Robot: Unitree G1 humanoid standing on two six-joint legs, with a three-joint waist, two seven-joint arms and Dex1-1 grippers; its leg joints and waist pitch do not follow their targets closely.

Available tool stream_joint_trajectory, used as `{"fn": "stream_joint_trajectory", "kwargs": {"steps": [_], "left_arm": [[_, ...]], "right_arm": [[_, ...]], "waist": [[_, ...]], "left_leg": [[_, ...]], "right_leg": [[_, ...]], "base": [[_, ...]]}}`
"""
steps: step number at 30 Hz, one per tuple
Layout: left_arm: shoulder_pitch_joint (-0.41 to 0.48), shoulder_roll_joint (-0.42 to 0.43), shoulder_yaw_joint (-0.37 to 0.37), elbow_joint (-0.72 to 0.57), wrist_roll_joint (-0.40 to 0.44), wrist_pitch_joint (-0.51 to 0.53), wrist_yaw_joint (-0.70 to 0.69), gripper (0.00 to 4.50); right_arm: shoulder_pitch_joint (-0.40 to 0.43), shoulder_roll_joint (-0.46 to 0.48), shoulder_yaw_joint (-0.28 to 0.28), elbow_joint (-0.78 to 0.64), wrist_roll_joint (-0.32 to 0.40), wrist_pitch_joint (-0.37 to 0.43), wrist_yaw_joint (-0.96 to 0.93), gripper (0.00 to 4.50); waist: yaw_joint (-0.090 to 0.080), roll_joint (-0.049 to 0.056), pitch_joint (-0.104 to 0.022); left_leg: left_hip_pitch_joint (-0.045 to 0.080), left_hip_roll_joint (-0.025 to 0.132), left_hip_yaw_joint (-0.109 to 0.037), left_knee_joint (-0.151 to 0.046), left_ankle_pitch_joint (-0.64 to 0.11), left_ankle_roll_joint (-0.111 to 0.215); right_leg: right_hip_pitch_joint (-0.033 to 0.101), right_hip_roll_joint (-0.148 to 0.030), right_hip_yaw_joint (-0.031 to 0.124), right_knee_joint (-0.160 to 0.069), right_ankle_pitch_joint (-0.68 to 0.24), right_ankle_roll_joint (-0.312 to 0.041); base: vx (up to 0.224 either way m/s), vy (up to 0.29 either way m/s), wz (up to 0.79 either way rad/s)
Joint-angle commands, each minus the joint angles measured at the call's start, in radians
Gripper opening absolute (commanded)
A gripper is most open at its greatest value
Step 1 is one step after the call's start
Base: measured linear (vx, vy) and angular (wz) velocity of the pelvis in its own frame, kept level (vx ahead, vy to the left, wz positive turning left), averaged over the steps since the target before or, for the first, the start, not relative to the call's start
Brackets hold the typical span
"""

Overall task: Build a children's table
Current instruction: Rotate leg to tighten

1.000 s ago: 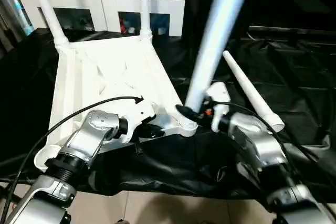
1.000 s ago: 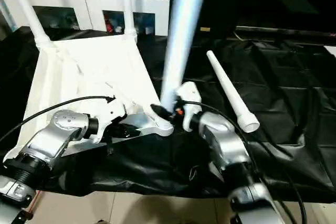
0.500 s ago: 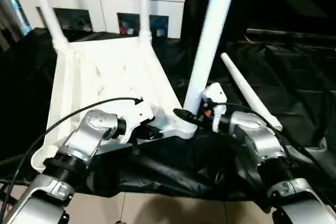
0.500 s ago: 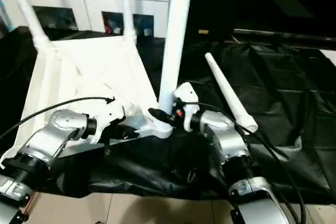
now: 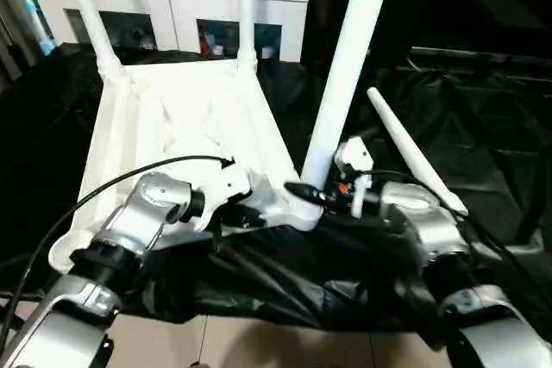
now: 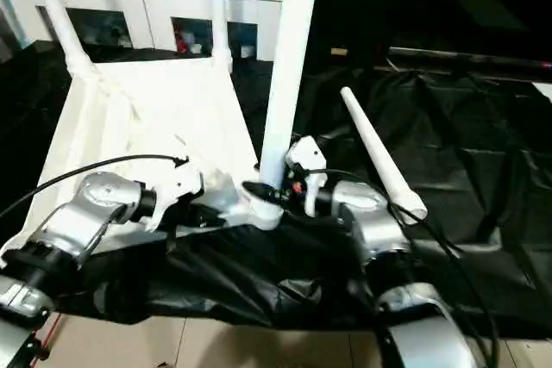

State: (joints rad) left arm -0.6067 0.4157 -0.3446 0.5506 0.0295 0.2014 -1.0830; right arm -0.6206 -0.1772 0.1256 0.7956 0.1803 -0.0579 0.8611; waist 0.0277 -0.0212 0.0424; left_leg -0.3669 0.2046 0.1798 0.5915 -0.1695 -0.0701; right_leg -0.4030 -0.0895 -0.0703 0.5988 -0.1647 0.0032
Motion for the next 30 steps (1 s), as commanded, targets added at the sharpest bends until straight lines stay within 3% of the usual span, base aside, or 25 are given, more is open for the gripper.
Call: {"fn": "stream_joint_trajectory", "kwargs": {"steps": [1,2,3,4,6,7,9,10,12,14,15,17,18,19,20,21,22,23,25,26,27,28,29,30], "left_arm": [[-0.062,-0.024,0.028,-0.050,-0.017,0.009,0.017,0.00],[-0.070,-0.042,0.036,-0.062,-0.017,0.046,0.050,0.00],[-0.078,-0.062,0.042,-0.072,-0.016,0.083,0.084,0.00],[-0.083,-0.075,0.047,-0.080,-0.016,0.106,0.105,0.00],[-0.099,-0.114,0.057,-0.081,-0.008,0.160,0.174,0.00],[-0.108,-0.155,0.067,-0.078,-0.002,0.202,0.241,0.00],[-0.115,-0.209,0.075,-0.073,0.008,0.252,0.323,0.00],[-0.115,-0.209,0.075,-0.073,0.008,0.252,0.323,0.00],[-0.104,-0.288,0.050,-0.063,0.044,0.296,0.408,0.00],[-0.099,-0.302,0.041,-0.060,0.055,0.306,0.433,0.00],[-0.098,-0.305,0.034,-0.056,0.068,0.315,0.461,0.00],[-0.101,-0.299,0.037,-0.053,0.071,0.323,0.475,0.00],[-0.103,-0.295,0.043,-0.051,0.070,0.326,0.480,0.00],[-0.104,-0.293,0.046,-0.050,0.070,0.327,0.483,0.00],[-0.108,-0.289,0.055,-0.047,0.071,0.330,0.490,0.00],[-0.111,-0.286,0.061,-0.044,0.072,0.329,0.492,0.00],[-0.112,-0.286,0.062,-0.043,0.072,0.329,0.492,0.00],[-0.111,-0.286,0.068,-0.046,0.076,0.332,0.494,0.00],[-0.109,-0.286,0.070,-0.049,0.077,0.334,0.495,0.00],[-0.109,-0.285,0.071,-0.050,0.077,0.335,0.495,0.00],[-0.107,-0.284,0.069,-0.054,0.074,0.337,0.496,0.00],[-0.106,-0.282,0.068,-0.057,0.072,0.337,0.494,0.00],[-0.105,-0.282,0.068,-0.058,0.072,0.337,0.493,0.00],[-0.105,-0.281,0.068,-0.058,0.072,0.336,0.492,0.00]], "right_arm": [[0.029,-0.014,-0.004,0.139,-0.082,0.037,-0.147,1.89],[0.012,-0.001,-0.022,0.166,-0.078,0.044,-0.206,1.89],[-0.006,0.013,-0.038,0.195,-0.069,0.051,-0.258,1.89],[-0.017,0.022,-0.049,0.212,-0.063,0.055,-0.287,1.89],[-0.046,0.046,-0.072,0.250,-0.046,0.069,-0.350,1.89],[-0.070,0.067,-0.082,0.280,-0.040,0.086,-0.397,1.89],[-0.103,0.094,-0.093,0.319,-0.031,0.110,-0.456,1.89],[-0.103,0.094,-0.093,0.319,-0.031,0.110,-0.456,1.89],[-0.159,0.140,-0.111,0.385,-0.025,0.149,-0.533,1.89],[-0.175,0.154,-0.111,0.402,-0.032,0.155,-0.547,1.89],[-0.191,0.167,-0.112,0.420,-0.042,0.156,-0.555,1.89],[-0.199,0.173,-0.114,0.430,-0.050,0.155,-0.554,1.89],[-0.202,0.175,-0.115,0.433,-0.051,0.154,-0.551,1.89],[-0.203,0.176,-0.116,0.434,-0.052,0.154,-0.550,1.89],[-0.206,0.180,-0.117,0.439,-0.053,0.152,-0.546,1.89],[-0.206,0.181,-0.118,0.440,-0.054,0.152,-0.542,1.89],[-0.206,0.182,-0.118,0.440,-0.054,0.152,-0.542,1.89],[-0.209,0.184,-0.121,0.446,-0.060,0.150,-0.543,1.89],[-0.212,0.184,-0.119,0.450,-0.065,0.150,-0.533,1.89],[-0.213,0.185,-0.118,0.452,-0.067,0.150,-0.528,1.89],[-0.215,0.184,-0.111,0.455,-0.080,0.143,-0.520,1.89],[-0.216,0.183,-0.104,0.456,-0.090,0.137,-0.516,1.89],[-0.216,0.183,-0.102,0.456,-0.092,0.135,-0.515,1.89],[-0.216,0.183,-0.100,0.456,-0.094,0.134,-0.512,1.89]], "waist": [[-0.014,0.020,-0.041],[-0.015,0.022,-0.041],[-0.024,0.021,-0.041],[-0.029,0.033,-0.041],[-0.044,0.033,-0.040],[-0.047,0.042,-0.039],[-0.057,0.035,-0.039],[-0.058,0.035,-0.038],[-0.065,0.038,-0.032],[-0.068,0.041,-0.032],[-0.073,0.042,-0.028],[-0.072,0.048,-0.027],[-0.072,0.044,-0.025],[-0.077,0.040,-0.021],[-0.082,0.041,-0.019],[-0.082,0.045,-0.017],[-0.082,0.045,-0.017],[-0.077,0.050,-0.013],[-0.068,0.047,-0.012],[-0.067,0.044,-0.013],[-0.083,0.026,-0.007],[-0.091,0.027,-0.005],[-0.094,0.047,-0.007],[-0.075,0.079,-0.011]], "left_leg": [[0.028,0.020,-0.029,-0.084,-0.561,-0.055],[0.027,0.019,-0.031,-0.084,-0.562,-0.054],[0.015,0.019,-0.037,-0.088,-0.562,-0.054],[0.020,0.021,-0.040,-0.089,-0.585,-0.056],[0.020,0.023,-0.045,-0.091,-0.617,-0.052],[0.025,0.024,-0.045,-0.092,-0.638,-0.051],[0.026,0.021,-0.047,-0.089,-0.644,-0.044],[0.027,0.019,-0.044,-0.087,-0.639,-0.038],[0.033,0.014,-0.042,-0.078,-0.634,-0.023],[0.036,0.018,-0.047,-0.081,-0.657,-0.024],[0.032,0.026,-0.055,-0.094,-0.711,-0.027],[0.033,0.029,-0.059,-0.100,-0.737,-0.028],[0.045,0.027,-0.055,-0.096,-0.753,-0.029],[0.053,0.019,-0.053,-0.087,-0.751,-0.028],[0.053,0.019,-0.056,-0.088,-0.761,-0.026],[0.047,0.026,-0.059,-0.098,-0.787,-0.027],[0.047,0.026,-0.059,-0.098,-0.787,-0.027],[0.035,0.043,-0.059,-0.125,-0.844,-0.038],[0.033,0.045,-0.049,-0.143,-0.862,-0.046],[0.043,0.039,-0.046,-0.137,-0.850,-0.045],[0.098,-0.012,-0.032,-0.045,-0.712,-0.027],[0.098,-0.023,-0.027,-0.014,-0.645,-0.018],[0.100,-0.017,-0.026,-0.010,-0.617,-0.011],[-0.024,0.061,-0.063,-0.123,-0.716,-0.011]], "right_leg": [[0.015,-0.049,0.019,-0.112,-0.643,-0.113],[0.018,-0.051,0.015,-0.115,-0.653,-0.105],[0.028,-0.052,0.008,-0.115,-0.652,-0.097],[0.026,-0.053,0.002,-0.118,-0.633,-0.104],[0.031,-0.052,-0.013,-0.123,-0.602,-0.112],[0.032,-0.052,-0.018,-0.127,-0.588,-0.116],[0.034,-0.052,-0.026,-0.131,-0.569,-0.123],[0.032,-0.052,-0.027,-0.134,-0.576,-0.122],[0.026,-0.054,-0.039,-0.150,-0.630,-0.102],[0.031,-0.055,-0.053,-0.155,-0.629,-0.083],[0.041,-0.051,-0.062,-0.151,-0.586,-0.079],[0.044,-0.052,-0.061,-0.146,-0.561,-0.085],[0.034,-0.054,-0.063,-0.151,-0.574,-0.090],[0.027,-0.056,-0.074,-0.165,-0.617,-0.077],[0.032,-0.054,-0.092,-0.171,-0.651,-0.052],[0.042,-0.052,-0.097,-0.161,-0.646,-0.040],[0.042,-0.052,-0.097,-0.161,-0.646,-0.040],[0.057,-0.048,-0.084,-0.124,-0.590,-0.057],[0.060,-0.043,-0.067,-0.099,-0.569,-0.072],[0.052,-0.046,-0.066,-0.111,-0.599,-0.069],[-0.013,-0.060,-0.127,-0.227,-0.842,0.007],[-0.012,-0.059,-0.162,-0.252,-0.892,0.049],[0.005,-0.061,-0.189,-0.262,-0.873,0.067],[0.151,-0.062,-0.137,-0.045,-0.585,0.031]], "base": [[-0.051,0.015,-0.10],[-0.051,0.026,-0.16],[-0.051,0.026,-0.16],[0.000,0.000,0.00],[0.000,0.000,0.00],[0.000,0.000,0.00],[0.000,0.000,0.00],[0.000,0.000,0.00],[0.000,0.000,0.00],[0.000,0.000,0.00],[0.000,0.000,0.00],[0.000,0.000,0.00],[0.000,0.000,0.00],[0.000,0.000,0.00],[0.000,0.000,0.00],[0.000,0.000,0.00],[0.000,0.000,0.00],[0.000,0.000,0.00],[0.000,0.000,0.00],[0.000,0.000,0.00],[0.000,0.000,0.00],[0.000,0.000,0.00],[0.000,0.000,0.00],[0.036,0.015,-0.22]]}}
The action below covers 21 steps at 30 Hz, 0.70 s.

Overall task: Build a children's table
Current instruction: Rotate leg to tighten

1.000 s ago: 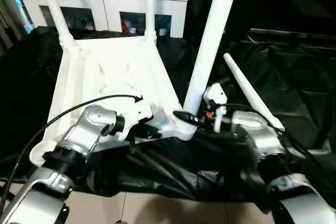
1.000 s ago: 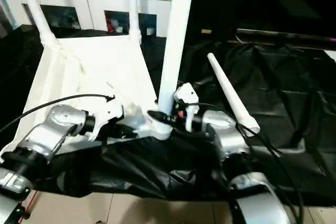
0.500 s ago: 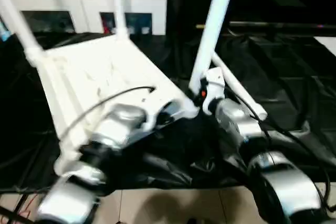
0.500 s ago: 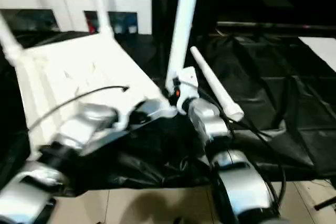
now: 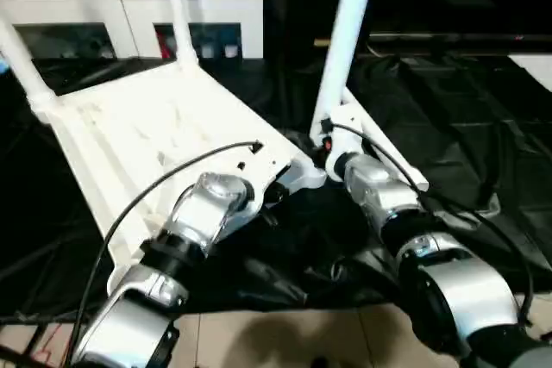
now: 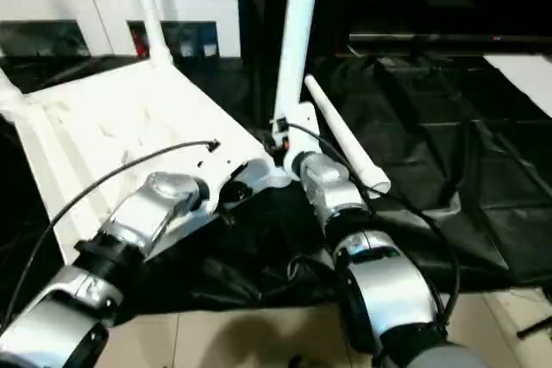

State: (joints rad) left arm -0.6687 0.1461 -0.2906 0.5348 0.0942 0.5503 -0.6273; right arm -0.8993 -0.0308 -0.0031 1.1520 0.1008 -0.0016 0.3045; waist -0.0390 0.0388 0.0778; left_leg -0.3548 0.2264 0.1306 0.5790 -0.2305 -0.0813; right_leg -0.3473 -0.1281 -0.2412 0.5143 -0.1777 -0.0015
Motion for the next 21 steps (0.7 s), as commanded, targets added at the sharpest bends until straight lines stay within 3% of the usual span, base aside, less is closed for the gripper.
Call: {"fn": "stream_joint_trajectory", "kwargs": {"steps": [1,2,3,4,5,6,7,8,10,11,14,16,19,21], "left_arm": [[-0.042,-0.011,0.013,-0.043,0.007,-0.015,0.034,0.00],[-0.042,-0.009,0.011,-0.045,0.005,-0.017,0.028,0.00],[-0.038,-0.004,0.005,-0.051,0.003,-0.027,0.015,0.00],[-0.035,-0.001,0.002,-0.056,0.001,-0.033,0.004,0.00],[-0.033,0.002,0.000,-0.060,-0.001,-0.037,-0.005,0.00],[-0.033,0.002,-0.001,-0.061,-0.001,-0.037,-0.006,0.00],[-0.029,0.009,-0.004,-0.070,-0.005,-0.043,-0.027,0.00],[-0.027,0.012,-0.005,-0.075,-0.007,-0.042,-0.032,0.00],[-0.025,0.020,-0.006,-0.081,-0.008,-0.048,-0.039,0.00],[-0.024,0.024,-0.007,-0.081,-0.008,-0.054,-0.044,0.00],[-0.017,0.040,-0.014,-0.090,-0.013,-0.084,-0.076,0.00],[0.004,0.069,-0.026,-0.120,-0.028,-0.124,-0.144,0.00],[0.024,0.096,-0.033,-0.149,-0.043,-0.163,-0.204,0.00],[0.050,0.149,-0.034,-0.178,-0.063,-0.193,-0.283,0.00]], "right_arm": [[0.063,0.036,0.032,0.099,-0.017,0.078,0.048,1.89],[0.062,0.037,0.034,0.100,-0.022,0.075,0.056,1.89],[0.060,0.038,0.041,0.101,-0.034,0.068,0.067,1.89],[0.059,0.038,0.046,0.100,-0.040,0.065,0.077,1.89],[0.059,0.038,0.050,0.099,-0.044,0.063,0.086,1.89],[0.059,0.038,0.051,0.098,-0.045,0.063,0.087,1.89],[0.058,0.038,0.059,0.095,-0.053,0.062,0.114,1.89],[0.057,0.039,0.060,0.093,-0.057,0.060,0.131,1.89],[0.058,0.039,0.059,0.086,-0.054,0.059,0.184,1.89],[0.059,0.037,0.060,0.082,-0.052,0.056,0.207,1.89],[0.065,0.028,0.071,0.068,-0.055,0.050,0.267,1.89],[0.081,0.010,0.093,0.046,-0.066,0.039,0.365,1.89],[0.096,-0.007,0.105,0.023,-0.071,0.037,0.441,1.89],[0.129,-0.045,0.123,-0.031,-0.064,0.034,0.575,1.89]], "waist": [[0.069,0.018,-0.036],[0.060,-0.028,-0.060],[0.072,-0.054,-0.047],[0.077,-0.080,-0.064],[0.095,-0.072,-0.085],[0.107,-0.049,-0.092],[0.098,-0.035,-0.086],[0.091,-0.031,-0.082],[0.088,-0.027,-0.092],[0.088,-0.032,-0.091],[0.086,-0.030,-0.091],[0.086,-0.036,-0.089],[0.087,-0.032,-0.092],[0.086,-0.039,-0.090]], "left_leg": [[-0.078,0.059,0.023,-0.197,-0.802,-0.027],[0.040,0.029,0.046,-0.148,-0.655,0.011],[0.075,-0.036,0.024,0.039,-0.353,-0.008],[0.008,-0.029,0.023,0.031,-0.179,0.018],[-0.043,-0.012,0.004,0.001,-0.057,0.032],[-0.056,-0.007,0.006,-0.043,0.127,0.019],[-0.043,-0.006,0.009,-0.051,0.122,0.014],[-0.048,-0.013,0.017,-0.058,-0.009,-0.006],[-0.027,-0.005,0.019,-0.063,-0.091,-0.005],[-0.027,-0.004,0.023,-0.066,-0.097,0.005],[-0.023,-0.001,0.027,-0.070,-0.110,0.018],[-0.021,0.001,0.031,-0.069,-0.126,0.028],[-0.016,0.004,0.034,-0.068,-0.106,0.041],[-0.018,0.005,0.036,-0.068,-0.100,0.050]], "right_leg": [[0.092,0.019,0.102,0.169,-0.240,-0.047],[0.005,0.003,0.182,0.134,-0.356,-0.050],[-0.073,-0.119,0.195,-0.064,-0.936,-0.040],[-0.028,-0.119,0.228,-0.052,-0.977,0.003],[0.034,-0.123,0.240,-0.011,-0.837,-0.014],[0.033,-0.056,0.194,0.030,-0.454,-0.060],[0.014,-0.022,0.183,0.049,-0.203,-0.125],[0.017,-0.009,0.184,0.049,-0.152,-0.172],[0.019,-0.009,0.187,0.048,-0.121,-0.219],[0.021,-0.006,0.186,0.045,-0.108,-0.229],[0.021,-0.006,0.188,0.041,-0.116,-0.239],[0.020,-0.009,0.193,0.036,-0.135,-0.240],[0.019,-0.010,0.196,0.039,-0.103,-0.248],[0.020,-0.010,0.197,0.040,-0.089,-0.251]], "base": [[0.085,0.023,-0.05],[0.183,-0.079,-0.02],[0.128,-0.113,0.13],[0.151,-0.138,-0.16],[0.086,-0.048,-0.34],[0.086,-0.048,-0.34],[0.061,-0.016,-0.24],[0.054,0.005,-0.12],[0.027,0.002,-0.06],[0.000,0.000,0.00],[0.000,0.000,0.00],[0.000,0.000,0.00],[0.000,0.000,0.00],[0.000,0.000,0.00]]}}
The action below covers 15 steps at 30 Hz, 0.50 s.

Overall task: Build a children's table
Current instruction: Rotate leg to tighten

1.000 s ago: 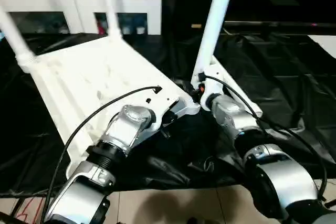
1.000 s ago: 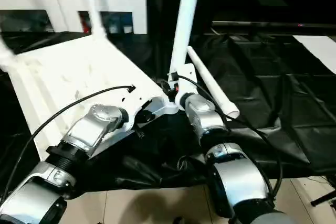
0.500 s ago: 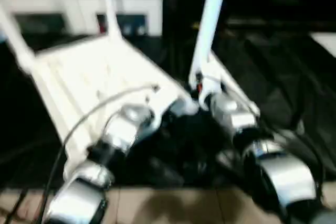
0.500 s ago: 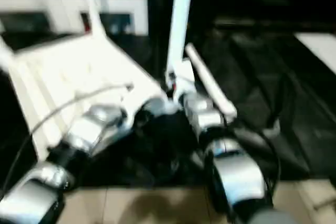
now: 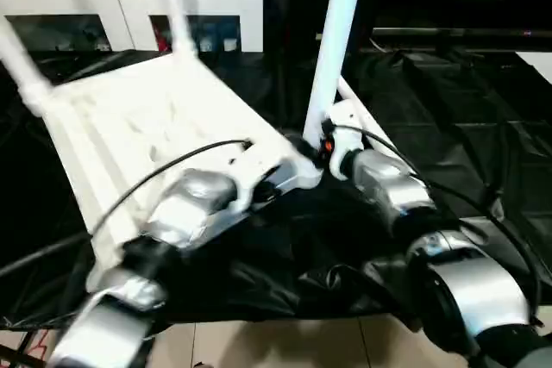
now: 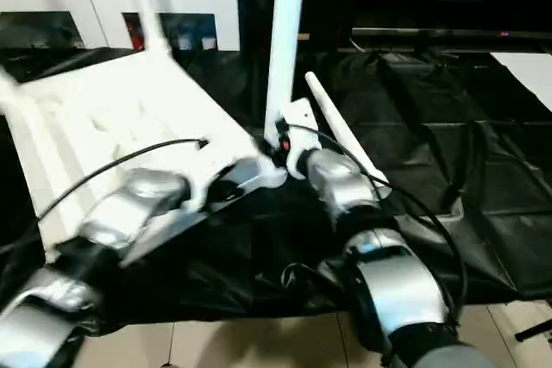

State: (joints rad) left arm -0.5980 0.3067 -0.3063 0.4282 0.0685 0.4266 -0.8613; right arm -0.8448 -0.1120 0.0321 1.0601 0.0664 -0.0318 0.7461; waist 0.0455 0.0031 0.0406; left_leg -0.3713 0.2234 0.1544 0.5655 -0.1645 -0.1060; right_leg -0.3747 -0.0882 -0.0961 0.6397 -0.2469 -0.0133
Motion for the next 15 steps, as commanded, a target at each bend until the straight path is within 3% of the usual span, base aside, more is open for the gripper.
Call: {"fn": "stream_joint_trajectory", "kwargs": {"steps": [1,6,9,15], "left_arm": [[-0.021,-0.012,-0.018,-0.071,-0.037,-0.069,-0.049,0.00],[0.021,0.088,-0.001,-0.072,-0.091,-0.195,-0.219,0.00],[0.024,0.114,0.005,-0.060,-0.099,-0.217,-0.263,0.00],[0.011,0.138,0.017,-0.031,-0.109,-0.254,-0.306,0.00]], "right_arm": [[0.075,0.036,0.088,0.061,-0.030,0.064,0.133,1.89],[0.171,-0.057,0.135,-0.096,-0.003,0.084,0.373,1.89],[0.208,-0.084,0.152,-0.153,0.000,0.091,0.438,1.89],[0.269,-0.116,0.175,-0.257,0.011,0.125,0.514,1.89]], "waist": [[0.004,-0.001,-0.053],[0.018,-0.005,-0.056],[0.024,-0.004,-0.057],[0.039,-0.009,-0.057]], "left_leg": [[-0.001,0.008,0.012,-0.054,-0.166,0.078],[0.008,0.012,0.016,-0.052,-0.141,0.093],[0.011,0.014,0.017,-0.052,-0.128,0.095],[0.016,0.015,0.022,-0.055,-0.150,0.068]], "right_leg": [[0.049,-0.051,0.051,-0.085,-0.020,-0.240],[0.047,-0.048,0.053,-0.078,0.042,-0.251],[0.045,-0.045,0.052,-0.075,0.069,-0.251],[0.044,-0.048,0.055,-0.076,0.042,-0.242]], "base": [[0.000,0.000,0.00],[0.000,0.000,0.00],[0.000,0.000,0.00],[0.000,0.000,0.00]]}}
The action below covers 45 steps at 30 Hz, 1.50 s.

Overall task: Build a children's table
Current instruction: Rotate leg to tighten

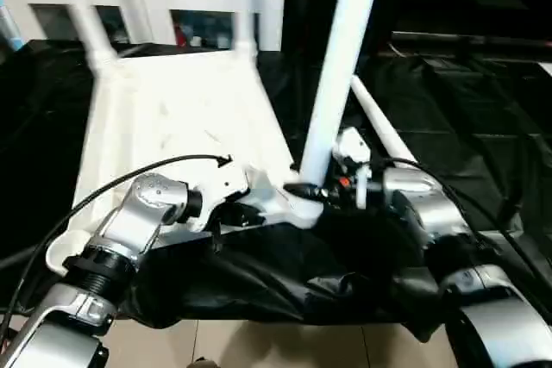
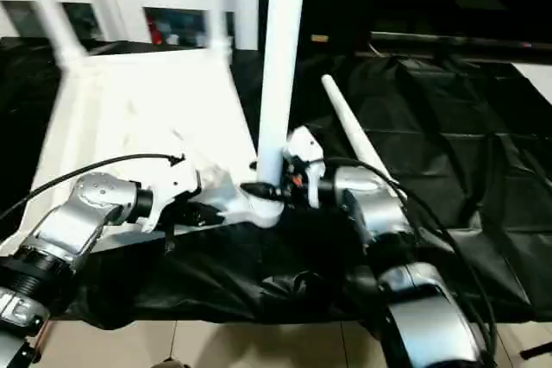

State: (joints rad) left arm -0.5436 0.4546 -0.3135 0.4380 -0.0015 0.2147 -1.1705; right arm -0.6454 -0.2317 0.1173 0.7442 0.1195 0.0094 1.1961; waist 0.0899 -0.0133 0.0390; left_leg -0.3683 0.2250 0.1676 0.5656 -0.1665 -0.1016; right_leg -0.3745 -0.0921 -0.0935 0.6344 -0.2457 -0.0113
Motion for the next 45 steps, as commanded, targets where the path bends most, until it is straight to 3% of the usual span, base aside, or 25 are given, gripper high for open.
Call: {"fn": "stream_joint_trajectory", "kwargs": {"steps": [1,2,5,8,10,13,15,17,19,21,24,27,32,36,37,45], "left_arm": [[-0.046,-0.008,0.023,-0.035,-0.040,-0.049,-0.003,0.00],[-0.048,-0.007,0.023,-0.030,-0.039,-0.052,-0.005,0.00],[-0.059,-0.012,0.026,-0.012,-0.030,-0.059,0.009,0.00],[-0.069,-0.029,0.031,0.003,-0.018,-0.051,0.040,0.00],[-0.074,-0.046,0.035,0.003,-0.011,-0.032,0.073,0.00],[-0.085,-0.086,0.043,-0.001,0.005,0.025,0.153,0.00],[-0.096,-0.119,0.050,0.004,0.018,0.061,0.220,0.00],[-0.107,-0.153,0.053,0.010,0.029,0.100,0.281,0.00],[-0.125,-0.213,0.062,0.025,0.042,0.163,0.384,0.00],[-0.145,-0.282,0.070,0.056,0.052,0.203,0.481,0.00],[-0.155,-0.346,0.065,0.072,0.072,0.228,0.550,0.00],[-0.152,-0.349,0.049,0.064,0.083,0.232,0.551,0.00],[-0.152,-0.339,0.053,0.059,0.084,0.243,0.553,0.00],[-0.151,-0.324,0.050,0.060,0.089,0.235,0.539,0.00],[-0.149,-0.319,0.046,0.057,0.090,0.224,0.529,0.00],[-0.130,-0.271,0.032,0.036,0.091,0.178,0.473,0.00]], "right_arm": [[0.078,0.000,0.094,0.040,-0.042,0.092,0.069,1.89],[0.081,-0.001,0.096,0.033,-0.042,0.094,0.069,1.89],[0.066,0.016,0.076,0.062,-0.049,0.085,0.005,1.89],[0.034,0.043,0.035,0.120,-0.063,0.071,-0.144,1.89],[0.002,0.064,0.005,0.177,-0.069,0.062,-0.262,1.89],[-0.054,0.105,-0.052,0.268,-0.064,0.063,-0.472,1.89],[-0.082,0.132,-0.080,0.309,-0.050,0.065,-0.571,1.89],[-0.103,0.154,-0.098,0.340,-0.040,0.066,-0.638,1.89],[-0.130,0.185,-0.115,0.380,-0.030,0.066,-0.729,1.89],[-0.150,0.217,-0.132,0.410,-0.017,0.077,-0.794,1.89],[-0.176,0.250,-0.144,0.456,-0.022,0.082,-0.843,1.89],[-0.182,0.261,-0.132,0.471,-0.039,0.084,-0.843,1.89],[-0.185,0.266,-0.128,0.487,-0.056,0.076,-0.841,1.89],[-0.194,0.266,-0.146,0.499,-0.051,0.067,-0.842,1.89],[-0.197,0.265,-0.151,0.498,-0.046,0.065,-0.833,2.24],[-0.210,0.259,-0.158,0.476,-0.037,0.036,-0.720,3.10]], "waist": [[-0.006,0.007,-0.056],[-0.004,0.011,-0.057],[-0.006,0.008,-0.058],[-0.010,0.008,-0.053],[-0.014,0.005,-0.050],[-0.032,0.008,-0.045],[-0.043,0.005,-0.046],[-0.049,-0.002,-0.048],[-0.050,0.001,-0.051],[-0.049,-0.005,-0.058],[-0.046,-0.007,-0.059],[-0.043,-0.008,-0.057],[-0.044,-0.007,-0.054],[-0.047,-0.003,-0.055],[-0.047,-0.002,-0.055],[-0.052,0.004,-0.058]], "left_leg": [[0.012,0.013,0.009,-0.055,-0.140,0.060],[0.013,0.013,0.009,-0.054,-0.136,0.059],[0.012,0.011,0.010,-0.052,-0.125,0.060],[0.012,0.011,0.009,-0.058,-0.159,0.040],[0.014,0.011,0.008,-0.062,-0.212,0.014],[0.018,0.012,0.004,-0.069,-0.270,-0.027],[0.012,0.011,0.001,-0.070,-0.268,-0.034],[0.011,0.010,0.004,-0.067,-0.253,-0.025],[0.011,0.008,0.006,-0.061,-0.212,-0.008],[0.007,0.005,0.010,-0.052,-0.133,0.013],[0.005,0.004,0.011,-0.050,-0.120,0.032],[0.004,0.003,0.012,-0.050,-0.121,0.053],[0.007,0.006,0.012,-0.053,-0.164,0.044],[0.007,0.006,0.011,-0.054,-0.166,0.037],[0.006,0.005,0.011,-0.053,-0.166,0.037],[0.006,0.007,0.010,-0.051,-0.144,0.050]], "right_leg": [[0.044,-0.044,0.053,-0.070,0.050,-0.243],[0.044,-0.044,0.053,-0.068,0.059,-0.243],[0.044,-0.044,0.053,-0.067,0.084,-0.247],[0.042,-0.047,0.054,-0.073,0.013,-0.243],[0.041,-0.049,0.056,-0.082,-0.083,-0.223],[0.034,-0.052,0.058,-0.090,-0.207,-0.206],[0.036,-0.051,0.058,-0.091,-0.222,-0.196],[0.035,-0.049,0.059,-0.090,-0.184,-0.199],[0.036,-0.047,0.059,-0.086,-0.112,-0.215],[0.038,-0.042,0.060,-0.073,0.015,-0.236],[0.041,-0.042,0.057,-0.072,0.048,-0.243],[0.043,-0.043,0.056,-0.074,0.050,-0.240],[0.039,-0.044,0.056,-0.081,-0.018,-0.230],[0.039,-0.043,0.057,-0.080,-0.005,-0.232],[0.040,-0.043,0.057,-0.079,-0.001,-0.233],[0.043,-0.043,0.057,-0.073,0.066,-0.259]], "base": [[0.000,0.000,0.00],[0.000,0.000,0.00],[0.000,0.000,0.00],[0.000,0.000,0.00],[0.000,0.000,0.00],[0.000,0.000,0.00],[0.000,0.000,0.00],[0.000,0.000,0.00],[0.000,0.000,0.00],[0.000,0.000,0.00],[0.000,0.000,0.00],[0.000,0.000,0.00],[0.000,0.000,0.00],[0.000,0.000,0.00],[0.000,0.000,0.00],[0.000,0.000,0.00]]}}
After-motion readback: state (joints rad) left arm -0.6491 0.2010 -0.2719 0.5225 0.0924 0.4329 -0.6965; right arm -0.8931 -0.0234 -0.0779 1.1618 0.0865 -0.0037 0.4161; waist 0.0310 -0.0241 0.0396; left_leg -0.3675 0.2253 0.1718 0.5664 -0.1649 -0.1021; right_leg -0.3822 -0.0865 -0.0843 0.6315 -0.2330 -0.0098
